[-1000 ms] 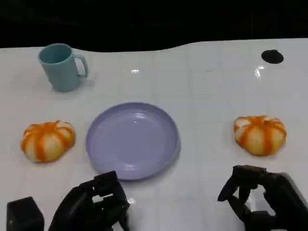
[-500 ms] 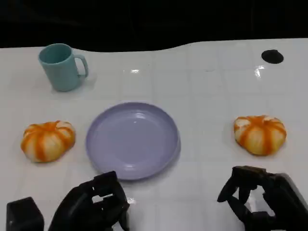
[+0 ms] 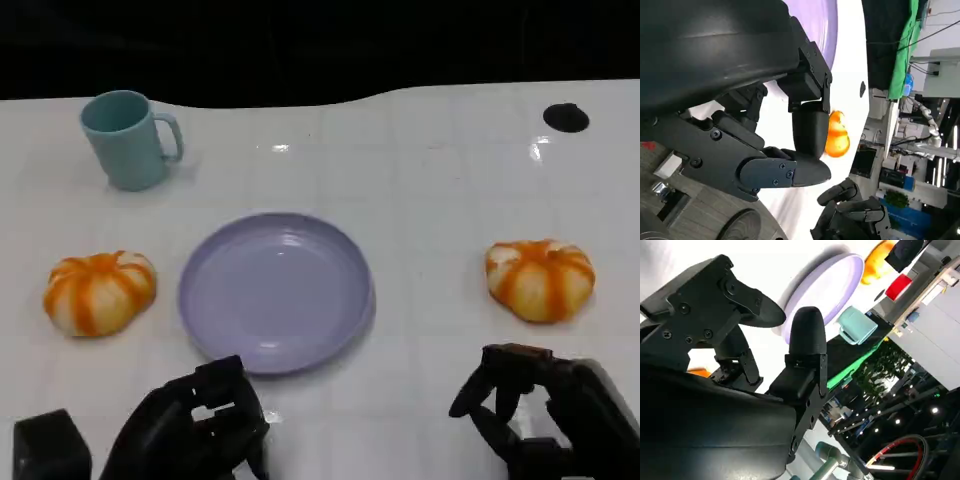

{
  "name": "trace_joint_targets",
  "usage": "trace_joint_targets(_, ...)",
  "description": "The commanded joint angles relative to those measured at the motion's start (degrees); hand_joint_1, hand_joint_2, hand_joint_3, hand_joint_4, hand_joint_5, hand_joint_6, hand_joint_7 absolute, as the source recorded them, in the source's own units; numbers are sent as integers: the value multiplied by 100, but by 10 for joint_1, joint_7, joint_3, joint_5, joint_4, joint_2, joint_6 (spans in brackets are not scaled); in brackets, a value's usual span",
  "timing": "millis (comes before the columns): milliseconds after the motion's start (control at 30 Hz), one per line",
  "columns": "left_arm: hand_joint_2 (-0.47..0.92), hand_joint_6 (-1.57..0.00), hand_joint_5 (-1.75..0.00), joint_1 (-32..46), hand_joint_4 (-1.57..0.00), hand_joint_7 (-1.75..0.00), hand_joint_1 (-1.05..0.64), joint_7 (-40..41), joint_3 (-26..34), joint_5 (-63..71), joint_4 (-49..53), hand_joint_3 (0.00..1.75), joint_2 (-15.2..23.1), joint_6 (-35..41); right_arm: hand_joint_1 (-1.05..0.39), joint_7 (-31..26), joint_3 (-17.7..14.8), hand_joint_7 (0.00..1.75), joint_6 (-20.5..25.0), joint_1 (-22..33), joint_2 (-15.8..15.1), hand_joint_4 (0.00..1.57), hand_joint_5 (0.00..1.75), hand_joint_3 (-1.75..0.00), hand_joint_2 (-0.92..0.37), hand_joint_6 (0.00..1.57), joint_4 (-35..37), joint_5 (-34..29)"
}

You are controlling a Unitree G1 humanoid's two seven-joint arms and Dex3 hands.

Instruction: Grasp the bread from the table and place it into the plate.

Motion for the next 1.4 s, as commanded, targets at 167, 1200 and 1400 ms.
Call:
trace_joint_targets(167, 78, -75, -175, -5, -79, -143, -60, -4, 4, 0, 8, 46, 6, -7, -26, -13, -16, 63, 21, -7, -21, 69, 112, -56, -68, 78, -28, -25)
trace_joint_targets(1200, 77, -74, -175, -5, -78, -144, -60, -3, 6, -1, 7, 47, 6, -2, -59, 78, 2, 0, 432, -29, -110, 11, 31, -2, -92, 36, -303, -327)
trace_joint_targets(1400, 76, -74, -175, -5, -79, -145, -62, 3, 5, 3, 6, 48, 5, -3, -59, 95, 16, 1, 469, -58, -118, 8, 34, 0, -88, 34, -283, -329)
